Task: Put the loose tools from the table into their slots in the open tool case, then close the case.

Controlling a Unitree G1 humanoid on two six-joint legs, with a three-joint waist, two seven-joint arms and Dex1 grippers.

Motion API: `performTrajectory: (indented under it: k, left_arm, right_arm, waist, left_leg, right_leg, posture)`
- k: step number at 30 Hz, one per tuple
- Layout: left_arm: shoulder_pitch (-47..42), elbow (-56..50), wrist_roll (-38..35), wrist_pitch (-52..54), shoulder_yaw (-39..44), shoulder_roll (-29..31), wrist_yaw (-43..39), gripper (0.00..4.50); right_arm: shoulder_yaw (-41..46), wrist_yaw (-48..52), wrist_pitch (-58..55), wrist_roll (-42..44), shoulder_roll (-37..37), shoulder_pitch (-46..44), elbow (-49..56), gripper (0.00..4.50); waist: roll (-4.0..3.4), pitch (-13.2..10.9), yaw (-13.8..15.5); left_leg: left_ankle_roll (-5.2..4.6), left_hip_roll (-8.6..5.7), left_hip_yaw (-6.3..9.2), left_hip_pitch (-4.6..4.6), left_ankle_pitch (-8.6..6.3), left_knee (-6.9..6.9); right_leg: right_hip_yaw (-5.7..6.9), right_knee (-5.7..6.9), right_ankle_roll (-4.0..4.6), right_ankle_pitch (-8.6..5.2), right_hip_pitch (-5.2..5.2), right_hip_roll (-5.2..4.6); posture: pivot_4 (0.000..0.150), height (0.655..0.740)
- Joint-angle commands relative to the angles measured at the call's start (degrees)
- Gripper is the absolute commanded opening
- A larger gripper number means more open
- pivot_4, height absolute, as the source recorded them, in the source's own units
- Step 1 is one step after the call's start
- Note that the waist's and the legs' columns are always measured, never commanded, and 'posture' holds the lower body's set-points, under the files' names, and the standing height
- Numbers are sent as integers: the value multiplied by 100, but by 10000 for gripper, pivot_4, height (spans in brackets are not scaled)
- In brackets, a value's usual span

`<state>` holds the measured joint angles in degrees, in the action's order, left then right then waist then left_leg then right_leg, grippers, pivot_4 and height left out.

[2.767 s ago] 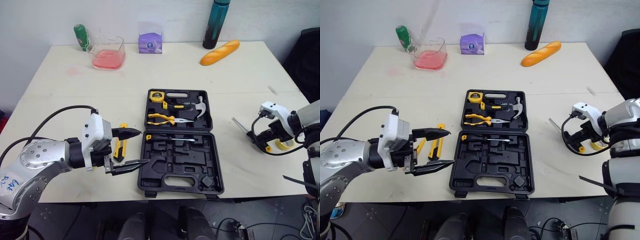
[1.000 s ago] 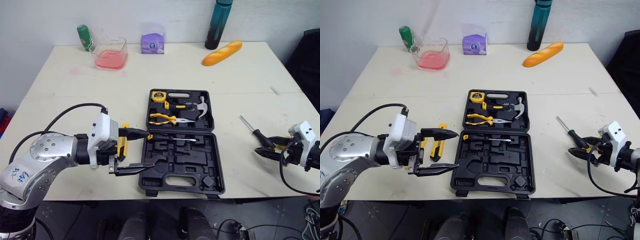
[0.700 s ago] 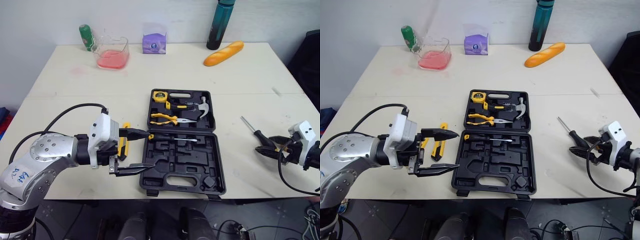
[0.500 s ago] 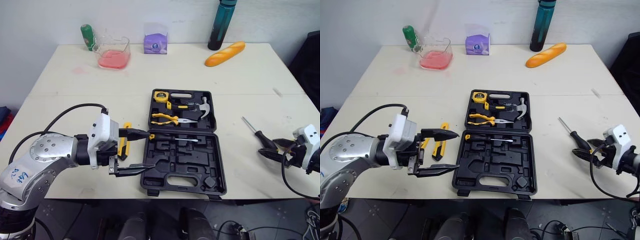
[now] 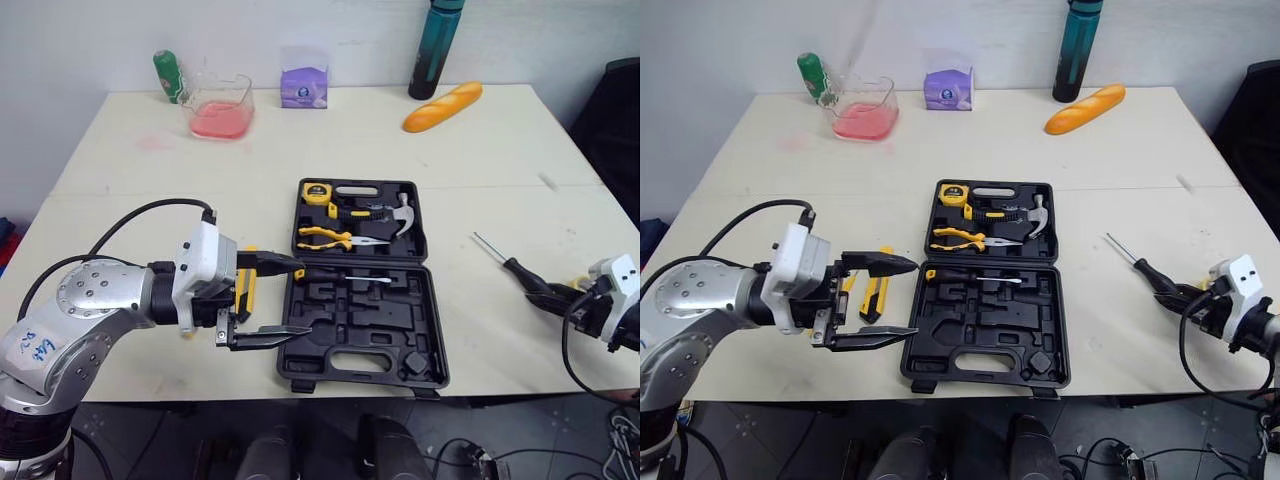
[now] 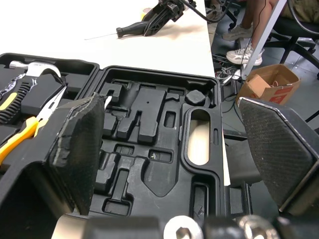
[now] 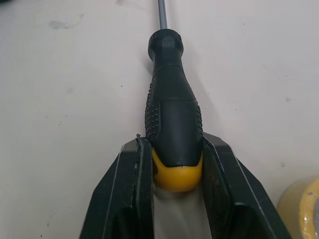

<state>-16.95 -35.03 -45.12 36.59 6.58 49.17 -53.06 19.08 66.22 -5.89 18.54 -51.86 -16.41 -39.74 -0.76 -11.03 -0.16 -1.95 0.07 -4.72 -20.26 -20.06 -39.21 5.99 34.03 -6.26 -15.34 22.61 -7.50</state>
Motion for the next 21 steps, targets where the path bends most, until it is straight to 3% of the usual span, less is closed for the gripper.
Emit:
performTrajectory:
  k: [1, 8, 12, 21]
  left_arm:
    - [135, -6, 84, -228, 142, -8, -78, 45000]
    - [443, 134, 349, -645, 448, 84, -259, 45000]
    - [922, 298, 704, -1249, 704, 55, -515, 45000]
    - [1879, 162, 570, -969, 1284, 186, -470, 45000]
  right_arm:
    - [330, 71, 139, 338, -42, 19, 603, 8521]
    - [76, 605, -990, 831, -563, -185, 2443, 8521]
    - [-597, 1361, -1953, 1258, -981, -473, 3734, 8520]
    - [-2160, 1298, -2666, 849, -873, -1379, 5107, 8520]
  waist:
    - [-2, 0, -4]
    - [-9, -4, 12]
    - [-11, -4, 14]
    - [-4, -6, 7]
  left_leg:
    - [0, -1, -1, -1, 0, 0]
    - [1, 2, -6, -1, -1, 0]
    - [1, 2, -1, -7, -7, 1]
    - [14, 21, 2, -12, -22, 1]
  right_leg:
    - [0, -1, 0, 0, 1, -1]
    - [0, -2, 1, -1, 9, -4]
    - [0, -7, 2, -1, 11, -14]
    - [-3, -16, 13, -7, 24, -30]
  posture:
    - [1500, 7349]
    - [1500, 7349]
    - [1500, 7349]
    - [1500, 7349]
